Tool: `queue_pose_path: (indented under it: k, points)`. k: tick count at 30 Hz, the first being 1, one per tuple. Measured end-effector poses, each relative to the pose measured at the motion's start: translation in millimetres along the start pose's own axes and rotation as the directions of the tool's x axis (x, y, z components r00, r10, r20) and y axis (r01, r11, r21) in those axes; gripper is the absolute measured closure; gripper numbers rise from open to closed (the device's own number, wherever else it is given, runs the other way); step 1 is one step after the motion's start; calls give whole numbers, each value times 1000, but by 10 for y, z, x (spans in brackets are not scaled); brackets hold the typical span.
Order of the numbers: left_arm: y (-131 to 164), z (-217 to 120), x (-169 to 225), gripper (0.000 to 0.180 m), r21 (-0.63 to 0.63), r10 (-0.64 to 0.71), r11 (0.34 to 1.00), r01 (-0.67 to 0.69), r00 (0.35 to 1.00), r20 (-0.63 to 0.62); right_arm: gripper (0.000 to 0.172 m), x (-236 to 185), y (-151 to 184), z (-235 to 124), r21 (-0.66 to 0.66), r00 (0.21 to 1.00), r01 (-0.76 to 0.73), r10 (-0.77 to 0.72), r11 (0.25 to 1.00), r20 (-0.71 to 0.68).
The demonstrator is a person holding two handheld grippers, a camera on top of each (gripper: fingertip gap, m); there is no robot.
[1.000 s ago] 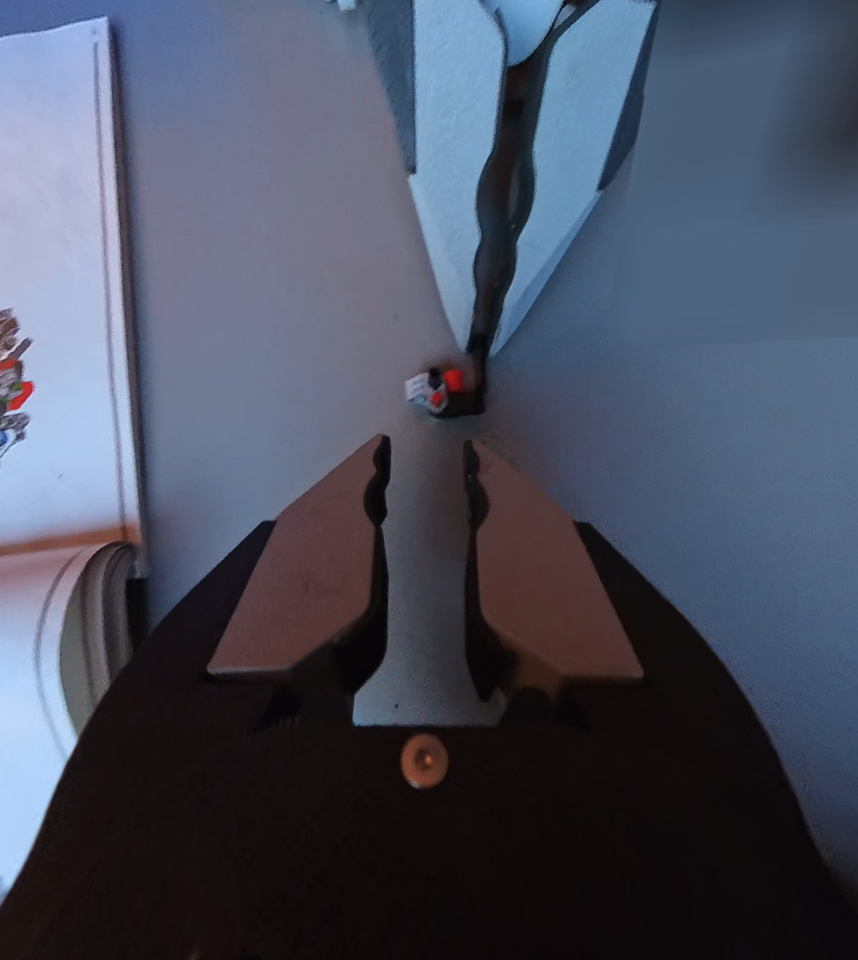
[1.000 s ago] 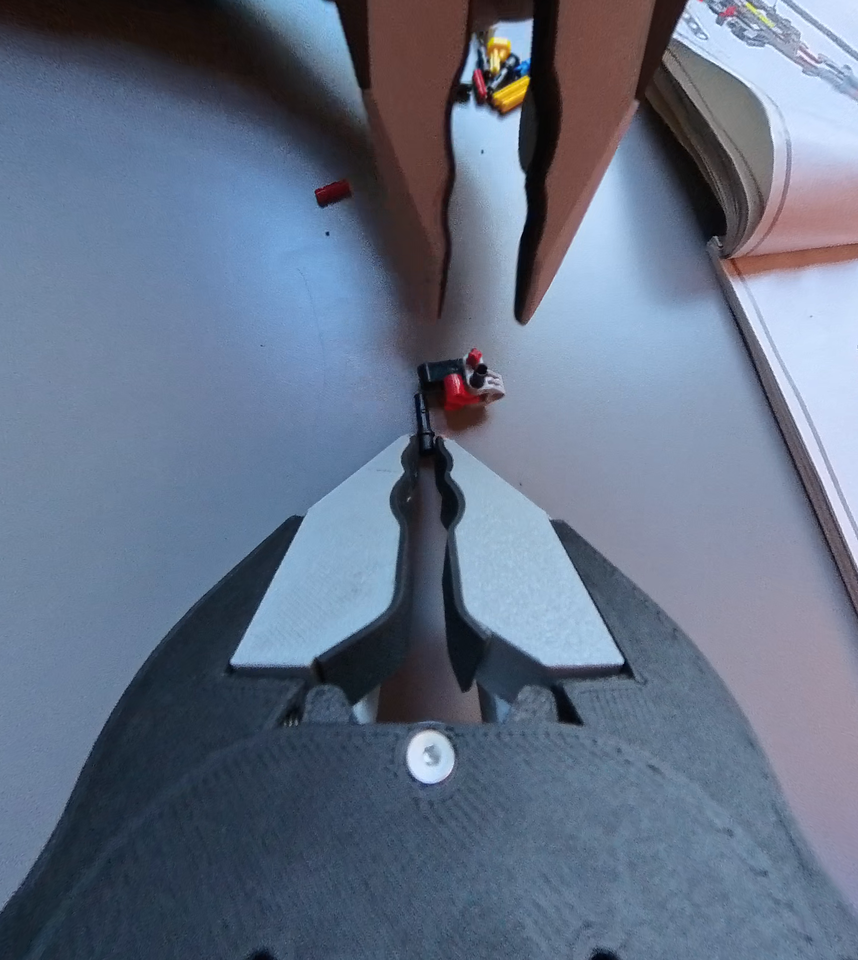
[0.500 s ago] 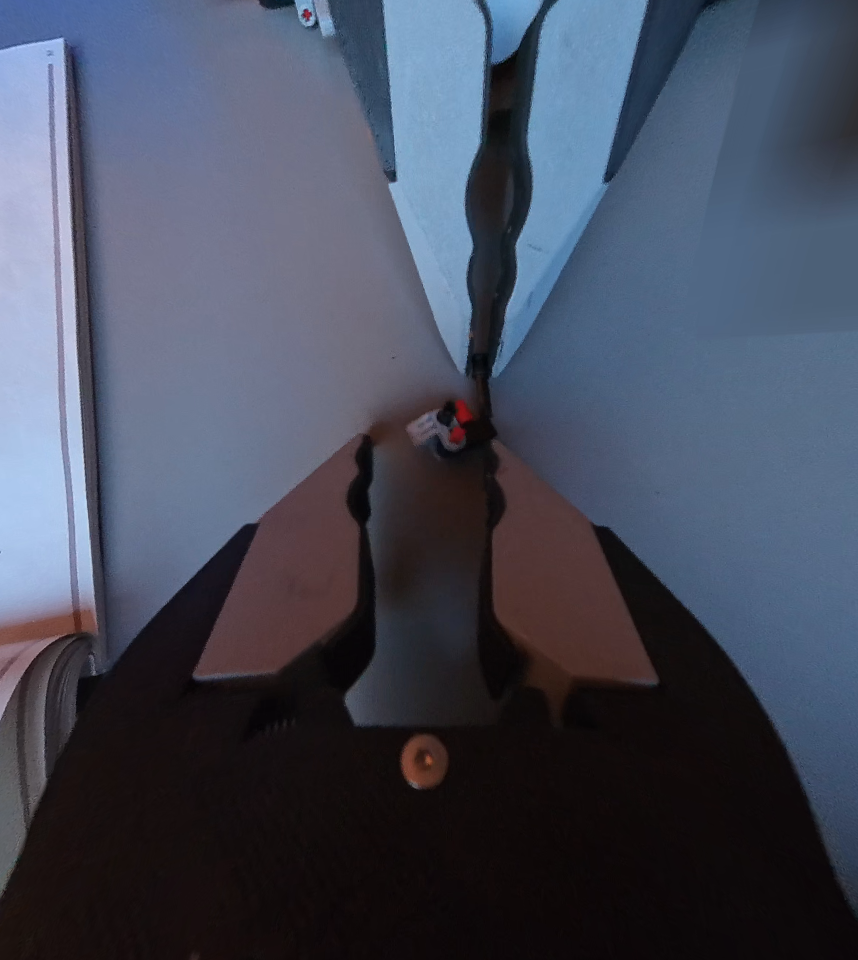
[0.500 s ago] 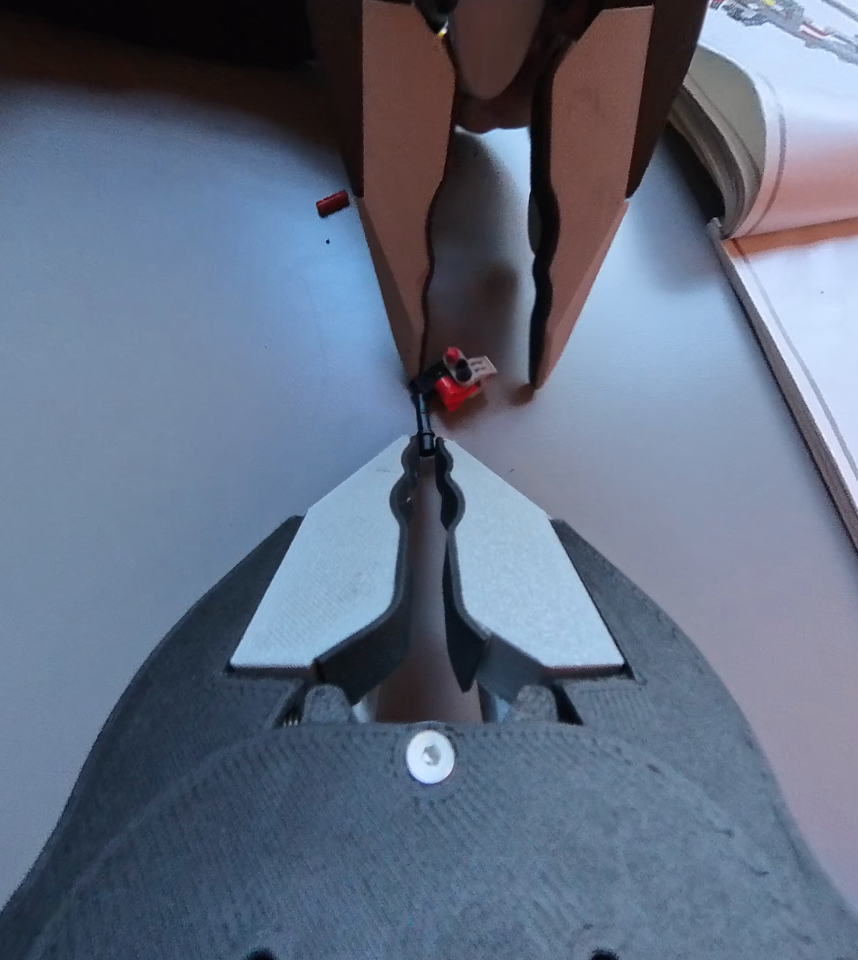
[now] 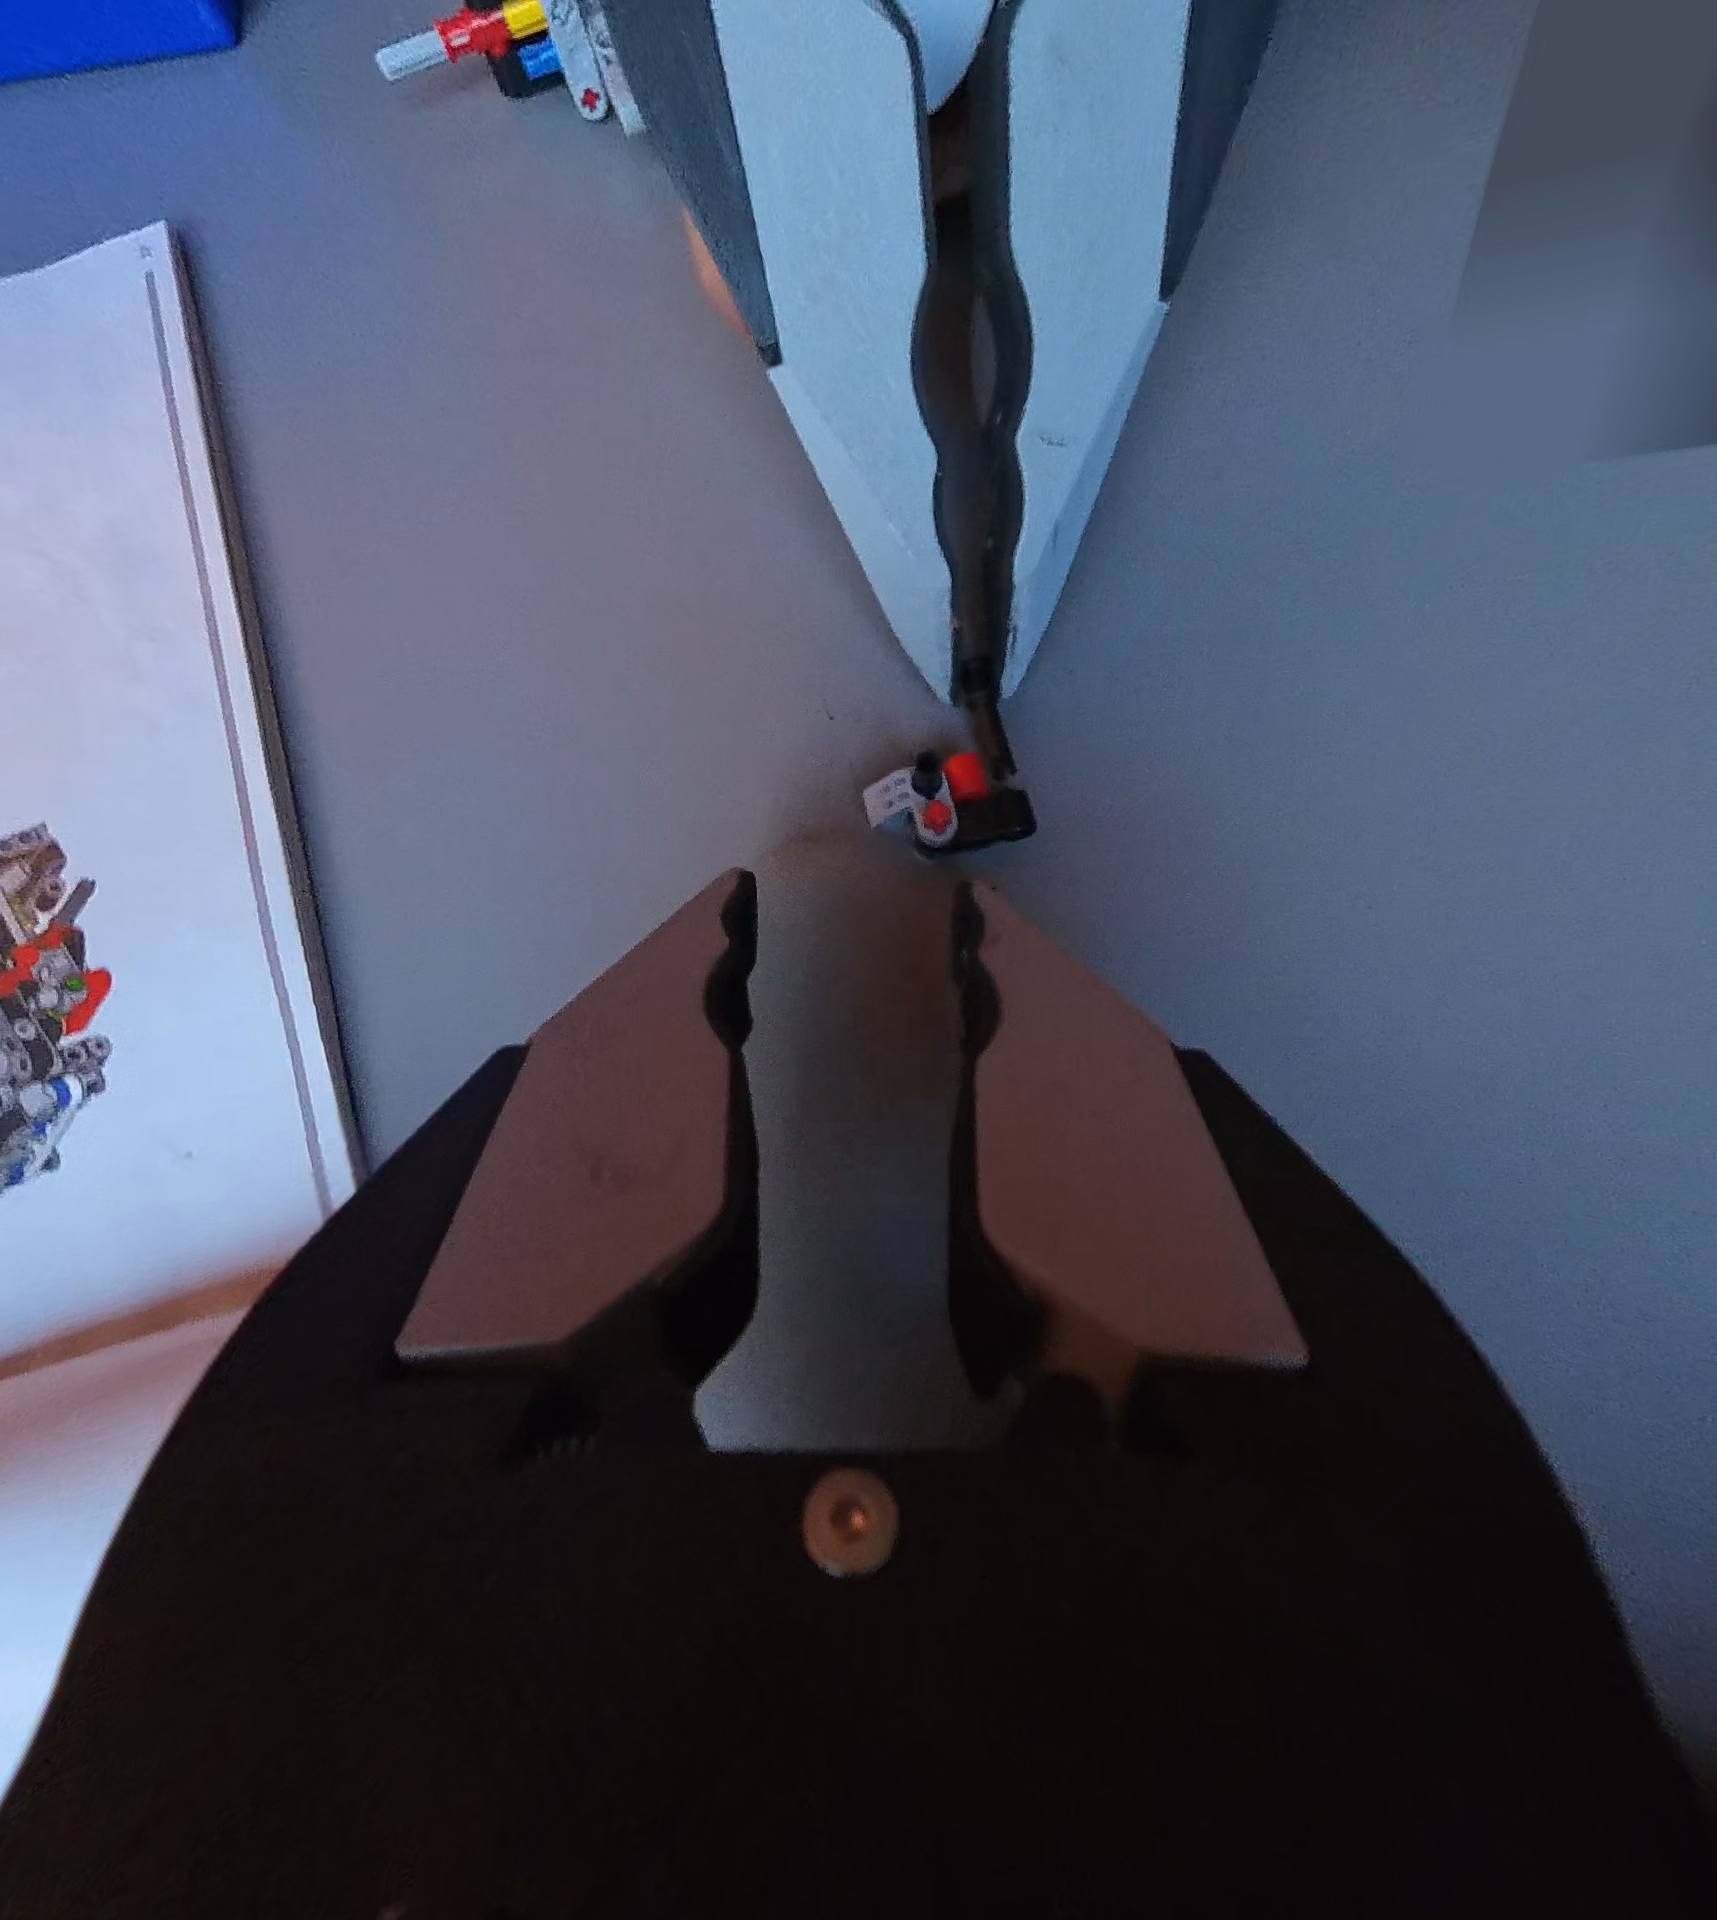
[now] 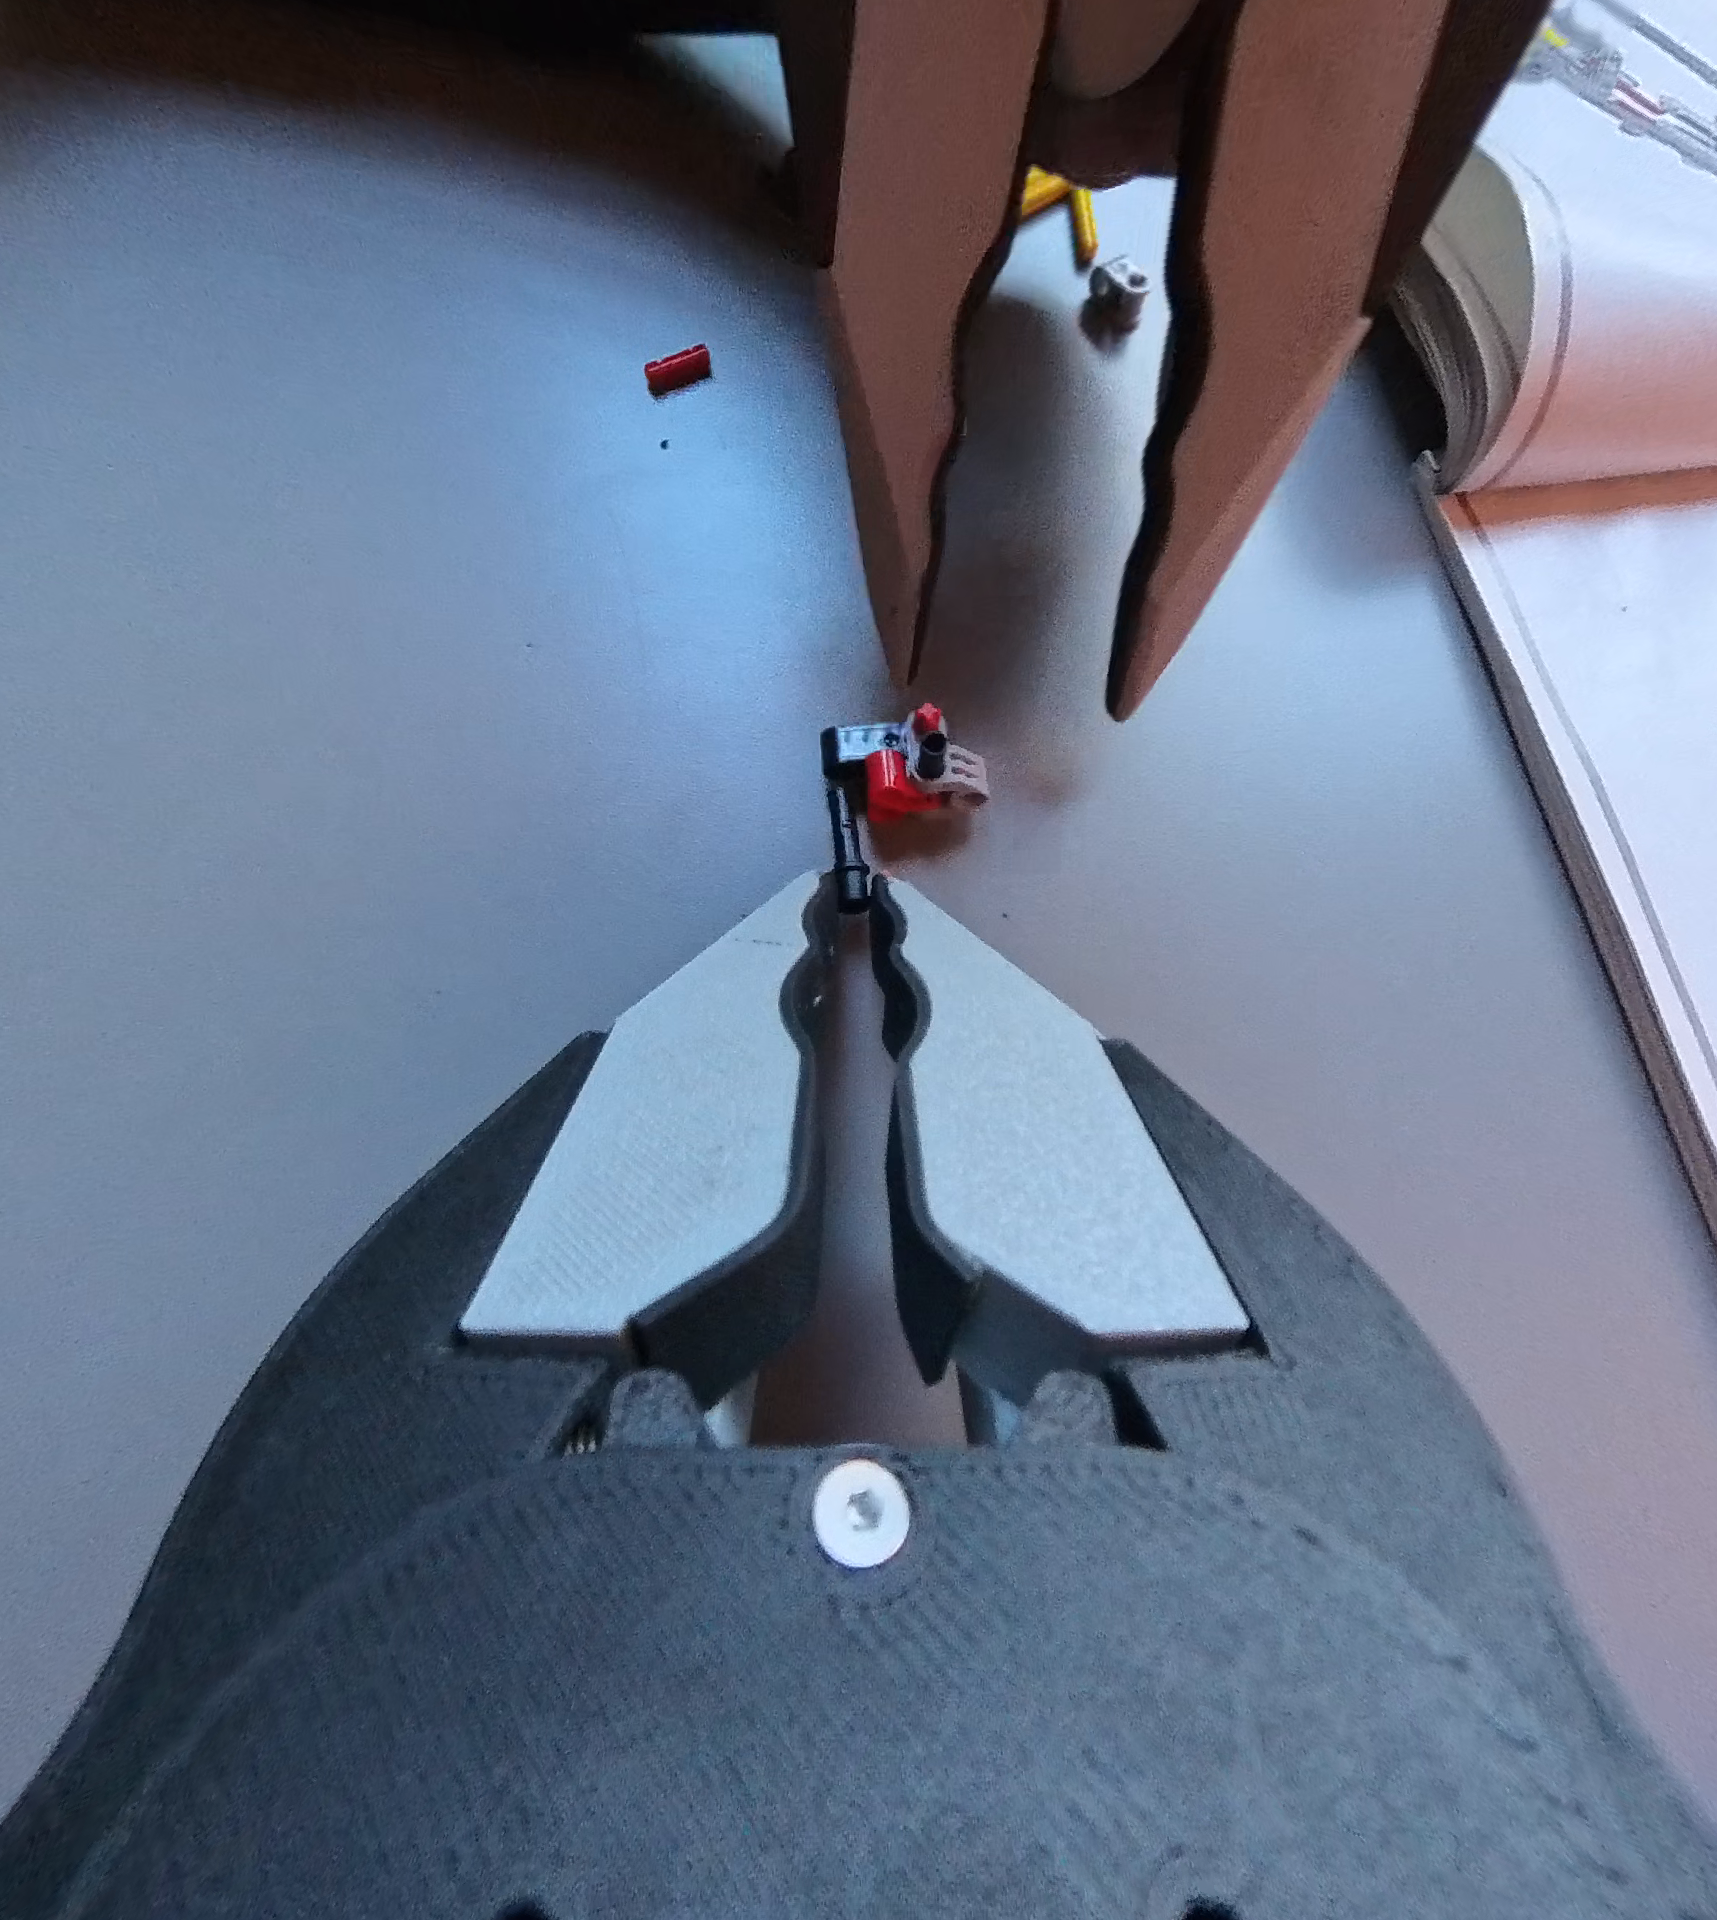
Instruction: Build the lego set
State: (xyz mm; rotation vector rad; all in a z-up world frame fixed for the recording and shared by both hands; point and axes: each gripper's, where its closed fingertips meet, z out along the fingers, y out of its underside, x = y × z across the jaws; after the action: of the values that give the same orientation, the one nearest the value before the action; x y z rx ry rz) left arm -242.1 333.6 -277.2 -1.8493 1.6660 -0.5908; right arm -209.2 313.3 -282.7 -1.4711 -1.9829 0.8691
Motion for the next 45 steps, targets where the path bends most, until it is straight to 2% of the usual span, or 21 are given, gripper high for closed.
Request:
queue_pose_path:
  k: [4,9,13,16,27,32,35,45]
  points:
    - [20,100,55,146,-77,85,993,-91,993,-79,169,2,-5,-7,7,1000,-3,3,1000,3]
    - [-42,152,125,141,-56,121,990,-129,984,-134,168,14,11,13,-7,1000,-1,1,1000,-1]
    - [-53,163,159,154,-19,117,992,-121,980,-162,169,29,16,29,-15,1000,-2,2,1000,-3]
    - [-56,170,162,154,0,94,995,-95,979,-182,169,32,21,34,-19,1000,-8,8,1000,2]
    - [-82,184,198,151,28,80,997,-76,979,-190,169,-25,12,13,-5,999,33,-33,999,21]
    - [-102,196,253,141,30,80,997,-75,976,-205,169,-15,3,8,2,999,33,-33,999,9]
    - [-106,207,241,146,33,88,996,-83,979,-183,169,-25,2,8,1,999,40,-40,999,12]
    - [-113,217,243,147,38,80,997,-74,979,-187,169,-26,13,5,-12,998,64,-64,998,5]
